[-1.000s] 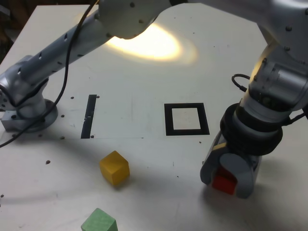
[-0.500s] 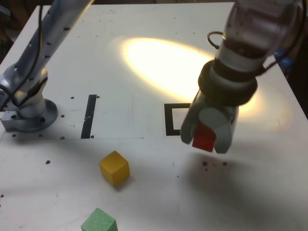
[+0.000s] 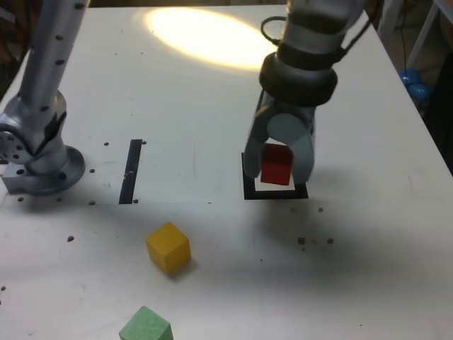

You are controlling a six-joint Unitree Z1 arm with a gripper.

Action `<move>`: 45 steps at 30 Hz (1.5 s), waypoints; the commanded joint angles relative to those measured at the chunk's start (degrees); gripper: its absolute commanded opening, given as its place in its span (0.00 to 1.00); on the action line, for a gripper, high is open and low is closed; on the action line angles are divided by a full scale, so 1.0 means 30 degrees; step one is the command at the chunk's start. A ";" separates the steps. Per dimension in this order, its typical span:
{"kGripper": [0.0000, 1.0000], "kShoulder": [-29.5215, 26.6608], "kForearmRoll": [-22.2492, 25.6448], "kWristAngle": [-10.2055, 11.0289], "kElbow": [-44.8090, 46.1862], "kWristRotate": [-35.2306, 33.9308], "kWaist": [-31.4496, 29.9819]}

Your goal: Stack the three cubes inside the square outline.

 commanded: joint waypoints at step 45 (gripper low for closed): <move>1.00 -0.0148 -0.4962 -0.1351 0.4544 0.1977 0.2903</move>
